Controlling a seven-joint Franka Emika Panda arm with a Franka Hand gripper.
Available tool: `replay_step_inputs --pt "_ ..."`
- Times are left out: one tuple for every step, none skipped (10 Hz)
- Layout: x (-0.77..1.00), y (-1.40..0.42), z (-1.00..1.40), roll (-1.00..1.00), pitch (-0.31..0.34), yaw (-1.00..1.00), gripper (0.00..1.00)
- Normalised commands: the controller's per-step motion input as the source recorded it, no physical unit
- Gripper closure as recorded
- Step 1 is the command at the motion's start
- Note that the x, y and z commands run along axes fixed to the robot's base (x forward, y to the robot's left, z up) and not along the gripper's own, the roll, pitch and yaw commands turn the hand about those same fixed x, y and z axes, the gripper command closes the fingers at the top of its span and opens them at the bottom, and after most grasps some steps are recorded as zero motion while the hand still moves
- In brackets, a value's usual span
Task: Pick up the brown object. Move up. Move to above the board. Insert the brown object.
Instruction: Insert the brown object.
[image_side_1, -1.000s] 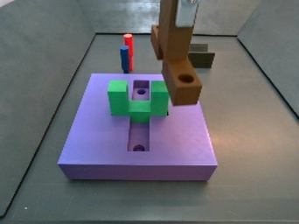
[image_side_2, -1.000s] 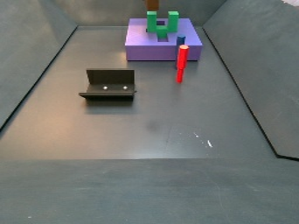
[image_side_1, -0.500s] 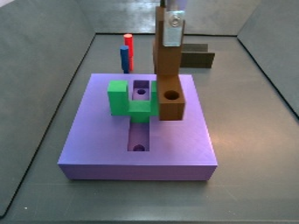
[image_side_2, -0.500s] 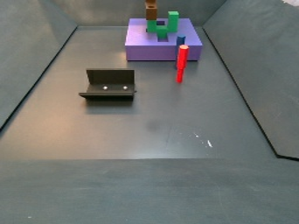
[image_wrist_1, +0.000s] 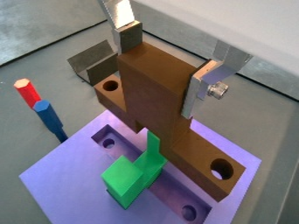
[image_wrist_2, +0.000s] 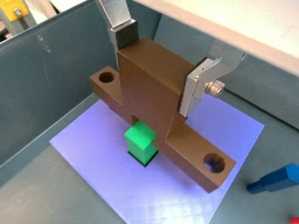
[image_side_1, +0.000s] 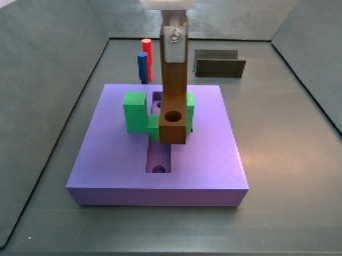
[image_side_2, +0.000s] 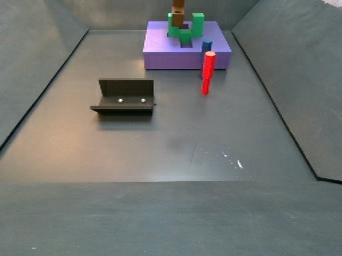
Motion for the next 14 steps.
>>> replay_step_inputs --pt "-0.23 -0.05 0.0 0.0 -0.116 0.0 1.0" --pt "-0.32 -0.11 0.21 0.01 -0.057 0.0 1.0" --pt "-0.24 -0.14 0.15 0.08 -0.014 0.0 1.0" --pt "-0.09 -0.15 0.11 0.11 0.0 0.0 1.0" --pt "-0.07 -0.12 0.06 0.12 0.02 -0.02 1.0" --pt "-0.1 -0.05 -0.01 0.15 0.049 -0.03 1.0" --pt "-0.11 0.0 -0.15 0.18 0.099 -0.07 1.0" --pt "-0.03 0.0 -0.07 0.16 0.183 -0.08 1.0" --pt "0.0 0.0 -0.01 0.08 0.259 -0.07 1.0" --pt "0.16 0.0 -0.18 0.01 0.209 0.0 1.0" --pt "0.18 0.0 -0.29 0.0 0.196 0.0 1.0" --pt "0.25 0.0 -0.33 0.0 0.186 0.0 1.0" --pt "0.24 0.0 -0.26 0.0 0.169 0.04 1.0" --pt "0.09 0.0 -0.23 0.0 0.119 0.05 1.0"
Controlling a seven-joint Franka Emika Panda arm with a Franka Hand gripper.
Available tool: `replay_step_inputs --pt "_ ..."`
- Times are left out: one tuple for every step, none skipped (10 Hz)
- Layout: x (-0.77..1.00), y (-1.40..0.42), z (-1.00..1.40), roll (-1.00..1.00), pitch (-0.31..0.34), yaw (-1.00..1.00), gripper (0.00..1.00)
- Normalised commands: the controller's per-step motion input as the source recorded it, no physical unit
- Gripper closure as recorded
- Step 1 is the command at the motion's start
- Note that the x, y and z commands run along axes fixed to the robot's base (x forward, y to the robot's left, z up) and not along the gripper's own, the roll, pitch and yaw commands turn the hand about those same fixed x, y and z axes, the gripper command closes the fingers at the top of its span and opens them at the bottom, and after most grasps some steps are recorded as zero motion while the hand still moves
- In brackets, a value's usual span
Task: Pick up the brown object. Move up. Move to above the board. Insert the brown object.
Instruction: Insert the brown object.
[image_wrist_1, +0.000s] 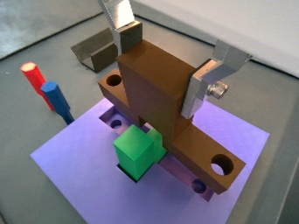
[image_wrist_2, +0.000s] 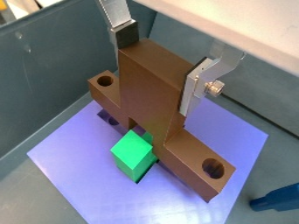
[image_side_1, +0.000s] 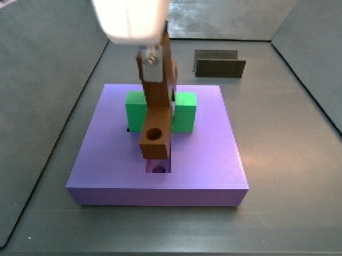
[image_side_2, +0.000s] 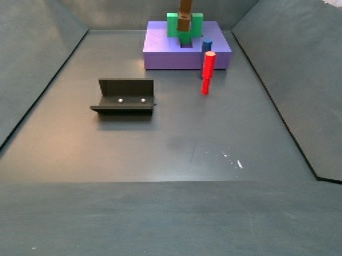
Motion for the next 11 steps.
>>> replay_step_inputs --pt "0.0 0.02 -0.16 0.01 0.123 0.06 1.0" --pt "0.0 0.12 -0.07 0.01 0.241 0.08 1.0" --pt "0.0 0.13 -0.12 0.01 0.29 0.17 1.0" --pt "0.0 0.09 -0.15 0.0 0.266 0.19 1.0" --pt "0.09 0.0 -0.07 0.0 0.189 0.13 1.0" --pt "0.2 0.0 -0.07 0.0 0.154 0.07 1.0" --pt "0.15 -0.01 -0.14 0.03 0.194 0.01 1.0" --pt "0.11 0.0 -0.19 0.04 0.204 0.0 1.0" --pt "0.17 0.0 -0.17 0.05 0.227 0.0 1.0" --pt "0.2 -0.01 -0.22 0.08 0.28 0.0 1.0" --pt "0.14 -0.02 -0.23 0.08 0.283 0.0 1.0"
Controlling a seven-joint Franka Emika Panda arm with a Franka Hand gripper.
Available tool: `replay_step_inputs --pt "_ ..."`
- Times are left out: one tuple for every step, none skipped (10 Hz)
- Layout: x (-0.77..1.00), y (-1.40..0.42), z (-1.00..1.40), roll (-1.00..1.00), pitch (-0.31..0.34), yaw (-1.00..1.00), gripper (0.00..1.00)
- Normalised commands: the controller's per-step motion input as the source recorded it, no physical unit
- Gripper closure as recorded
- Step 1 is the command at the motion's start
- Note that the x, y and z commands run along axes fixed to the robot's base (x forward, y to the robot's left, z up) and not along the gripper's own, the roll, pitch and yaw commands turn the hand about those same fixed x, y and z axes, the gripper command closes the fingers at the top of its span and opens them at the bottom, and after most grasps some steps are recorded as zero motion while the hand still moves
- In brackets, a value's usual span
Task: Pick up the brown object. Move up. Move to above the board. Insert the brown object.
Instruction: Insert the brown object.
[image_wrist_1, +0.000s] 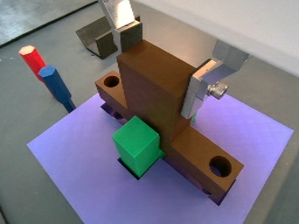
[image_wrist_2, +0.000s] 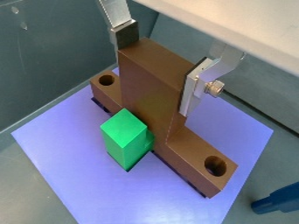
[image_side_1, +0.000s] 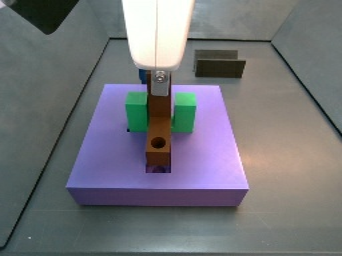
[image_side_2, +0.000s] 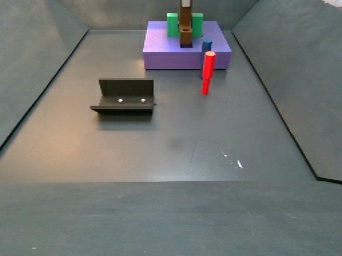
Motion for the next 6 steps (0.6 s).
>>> replay_step_inputs --pt "0.21 -0.03 -0.14 0.04 0.259 0.0 1.0" --pt "0.35 0.0 -0.08 0.02 0.261 0.0 1.0" --pt "0.36 0.0 -0.03 0.0 0.227 0.0 1.0" --pt "0.2 0.0 -0.09 0.0 0.18 0.0 1.0" --pt "0.0 0.0 -0.15 -0.01 0.053 0.0 1.0" --pt "0.0 0.0 -0.23 -0.03 0.0 -0.01 1.0"
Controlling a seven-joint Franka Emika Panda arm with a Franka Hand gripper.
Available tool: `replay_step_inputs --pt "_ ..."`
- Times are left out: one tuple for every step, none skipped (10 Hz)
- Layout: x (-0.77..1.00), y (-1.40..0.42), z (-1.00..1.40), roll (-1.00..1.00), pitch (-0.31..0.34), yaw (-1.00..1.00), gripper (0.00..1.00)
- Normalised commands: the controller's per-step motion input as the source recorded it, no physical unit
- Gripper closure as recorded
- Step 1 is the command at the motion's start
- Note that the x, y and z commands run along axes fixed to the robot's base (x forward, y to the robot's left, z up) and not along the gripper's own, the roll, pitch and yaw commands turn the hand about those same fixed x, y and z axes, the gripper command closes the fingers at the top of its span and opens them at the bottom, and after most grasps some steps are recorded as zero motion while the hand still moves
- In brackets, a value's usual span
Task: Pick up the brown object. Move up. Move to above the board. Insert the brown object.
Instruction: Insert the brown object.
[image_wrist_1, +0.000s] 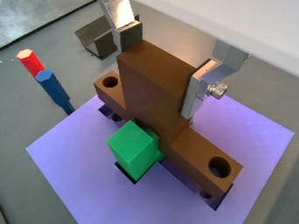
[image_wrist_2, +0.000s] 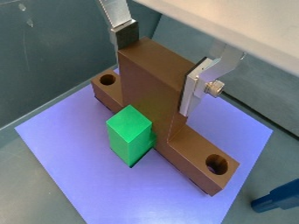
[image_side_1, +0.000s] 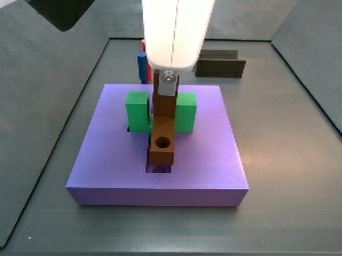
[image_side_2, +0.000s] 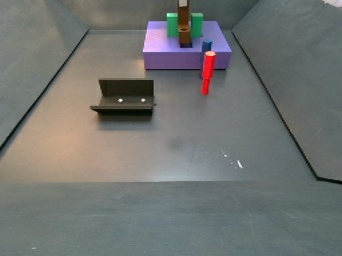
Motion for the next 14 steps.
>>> replay_step_inputs --pt "0.0 0.0 -0.3 -0.01 0.0 0.0 1.0" --pt "0.0 0.0 -0.31 -0.1 0.0 0.0 1.0" --pt "-0.11 -0.03 -0.18 -0.16 -0.141 -0.03 1.0" --pt "-0.18 -0.03 -0.17 -0.16 -0.224 -0.04 1.0" --pt "-0.22 0.0 -0.25 -0.12 -0.179 -0.07 1.0" --pt "-0.23 0.0 -0.26 -0.09 -0.11 -0.09 1.0" --pt "-0.32 0.0 -0.13 -0.02 0.0 -0.08 1.0" --pt "-0.11 -0.02 0.0 0.0 0.104 0.0 1.0" --pt "0.0 -0.13 0.0 0.04 0.15 0.0 1.0" --pt "0.14 -0.06 0.0 0.0 0.157 0.0 1.0" --pt "0.3 0.0 0.0 0.0 0.147 0.0 1.0" --pt "0.22 0.0 0.0 0.0 0.126 0.0 1.0" --pt "0.15 -0.02 -0.02 0.0 0.14 0.0 1.0" --pt "0.09 0.0 -0.15 0.0 0.116 -0.02 1.0"
